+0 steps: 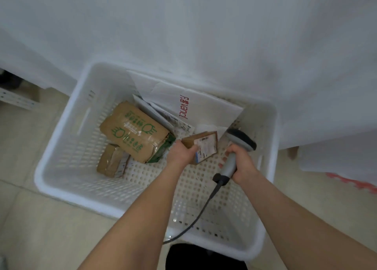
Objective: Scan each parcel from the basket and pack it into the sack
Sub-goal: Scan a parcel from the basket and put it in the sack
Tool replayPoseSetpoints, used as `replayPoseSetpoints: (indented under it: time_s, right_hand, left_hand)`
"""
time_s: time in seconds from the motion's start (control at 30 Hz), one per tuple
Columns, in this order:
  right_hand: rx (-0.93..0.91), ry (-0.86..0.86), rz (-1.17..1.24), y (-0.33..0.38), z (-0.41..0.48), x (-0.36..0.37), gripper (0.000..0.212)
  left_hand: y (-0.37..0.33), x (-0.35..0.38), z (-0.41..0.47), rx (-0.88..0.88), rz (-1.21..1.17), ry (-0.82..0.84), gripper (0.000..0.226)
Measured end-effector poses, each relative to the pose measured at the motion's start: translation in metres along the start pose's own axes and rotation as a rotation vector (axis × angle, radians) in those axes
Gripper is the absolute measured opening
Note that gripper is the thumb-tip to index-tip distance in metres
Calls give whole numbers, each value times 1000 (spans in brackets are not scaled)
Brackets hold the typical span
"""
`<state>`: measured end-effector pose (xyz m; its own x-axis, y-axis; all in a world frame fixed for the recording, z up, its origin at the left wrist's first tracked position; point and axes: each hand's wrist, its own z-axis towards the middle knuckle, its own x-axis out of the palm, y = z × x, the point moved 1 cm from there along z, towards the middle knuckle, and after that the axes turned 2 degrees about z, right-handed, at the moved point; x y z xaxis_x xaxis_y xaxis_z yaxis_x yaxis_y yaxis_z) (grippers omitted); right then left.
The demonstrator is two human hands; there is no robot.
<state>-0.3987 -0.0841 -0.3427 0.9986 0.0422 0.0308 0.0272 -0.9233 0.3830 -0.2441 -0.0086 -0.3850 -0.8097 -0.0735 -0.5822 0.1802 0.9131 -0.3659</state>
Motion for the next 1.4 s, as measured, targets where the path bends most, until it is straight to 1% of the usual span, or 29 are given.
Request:
replayPoseSetpoints:
  time_s: [0.07,0.17,0.27,0.33,0.37,0.47,0.5,0.6,0.67,0.73,0.87,0.97,1.07,1.13,1.27,1.3,1.33,1.4]
  right_hand:
    - [-4,24,13,9,-38,10,14]
    - [-12,85,16,25,-102,33,9]
    - [-17,138,1,45,-168,56,12]
    - [-47,147,-6,58,-211,72,14]
    - [-68,154,-5,65,-232,79,15]
    - [-119,178,0,88,-297,99,14]
    - [-134,188,0,95,-319,105,17]
    - [-164,229,-9,117,-381,122,42]
    - [-187,264,-15,128,-421,134,49]
    - [-206,297,4,134,-458,147,50]
    - [-253,350,69,147,-515,163,39]
    - [-271,401,92,154,-552,168,44]
    - [-299,431,92,151,-580,174,52]
    - [-326,418,97,146,-596,178,53]
    - [-354,395,91,137,-623,180,49]
    - [-364,390,85,136,-626,180,49]
    - [-373,388,73,136,-630,179,48]
    - [-407,364,40,134,-638,177,45]
  left_hand:
    - [-7,-36,-27,-64,-196,-7,59]
    - [-24,-96,-75,-132,-406,-17,48]
    - [-40,-160,-125,-193,-664,10,40]
    - [-48,-203,-159,-182,-737,18,24]
    - [-52,-225,-177,-167,-747,3,16]
    - [-62,-290,-230,-129,-723,-33,14]
    - [-64,-309,-248,-118,-719,-35,15]
    - [-70,-362,-299,-70,-786,-30,24]
    - [-75,-391,-332,-24,-816,-36,25]
    - [-79,-416,-361,3,-839,-59,23]
    - [-86,-462,-399,43,-800,-117,23]
    - [-85,-497,-426,79,-769,-143,20]
    - [-88,-524,-444,147,-738,-83,18]
    - [-88,-535,-457,175,-725,-23,16]
    - [-77,-551,-480,185,-718,195,32]
    - [-74,-555,-484,193,-735,224,33]
    - [-73,-559,-487,215,-754,228,33]
    - [-72,-565,-492,262,-775,163,32]
